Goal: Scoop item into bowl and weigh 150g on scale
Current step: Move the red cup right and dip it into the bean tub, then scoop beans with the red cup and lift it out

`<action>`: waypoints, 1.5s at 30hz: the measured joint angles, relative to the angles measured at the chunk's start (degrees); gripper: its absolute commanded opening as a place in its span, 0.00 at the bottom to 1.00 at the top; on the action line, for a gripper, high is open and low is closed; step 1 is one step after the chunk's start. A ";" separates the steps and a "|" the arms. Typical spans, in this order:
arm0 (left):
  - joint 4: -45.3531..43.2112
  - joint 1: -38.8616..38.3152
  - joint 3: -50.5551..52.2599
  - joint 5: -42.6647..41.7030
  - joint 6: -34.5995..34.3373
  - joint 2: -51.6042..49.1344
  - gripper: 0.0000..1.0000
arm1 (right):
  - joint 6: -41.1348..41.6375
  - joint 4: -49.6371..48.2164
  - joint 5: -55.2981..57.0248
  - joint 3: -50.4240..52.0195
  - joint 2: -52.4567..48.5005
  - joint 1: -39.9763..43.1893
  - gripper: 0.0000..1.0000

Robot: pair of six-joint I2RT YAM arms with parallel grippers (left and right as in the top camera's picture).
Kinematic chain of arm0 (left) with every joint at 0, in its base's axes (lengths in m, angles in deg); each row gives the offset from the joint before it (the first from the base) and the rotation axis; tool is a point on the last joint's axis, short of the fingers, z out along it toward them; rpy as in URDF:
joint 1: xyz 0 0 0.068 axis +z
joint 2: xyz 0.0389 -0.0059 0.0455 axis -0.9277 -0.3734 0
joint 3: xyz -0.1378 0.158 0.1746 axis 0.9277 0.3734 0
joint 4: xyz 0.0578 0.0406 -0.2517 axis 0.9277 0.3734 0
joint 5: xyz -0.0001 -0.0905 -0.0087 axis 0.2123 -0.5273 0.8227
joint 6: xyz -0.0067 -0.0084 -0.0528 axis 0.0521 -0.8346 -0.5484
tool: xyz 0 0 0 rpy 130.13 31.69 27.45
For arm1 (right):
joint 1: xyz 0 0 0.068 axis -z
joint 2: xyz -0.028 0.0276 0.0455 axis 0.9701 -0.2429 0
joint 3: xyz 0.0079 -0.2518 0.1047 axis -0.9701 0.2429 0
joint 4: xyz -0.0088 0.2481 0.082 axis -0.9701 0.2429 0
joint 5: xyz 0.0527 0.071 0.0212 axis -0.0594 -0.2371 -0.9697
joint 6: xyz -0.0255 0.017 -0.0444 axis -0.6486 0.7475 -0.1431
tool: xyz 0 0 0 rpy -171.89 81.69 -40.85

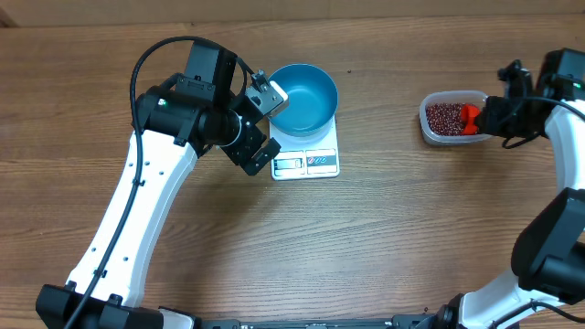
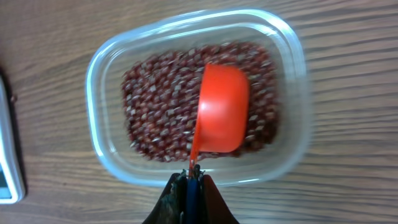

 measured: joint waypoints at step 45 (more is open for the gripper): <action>0.09 -0.02 0.04 0.00 0.00 0.00 1.00 | 4.92 5.11 -32.15 0.00 -1.18 14.36 0.04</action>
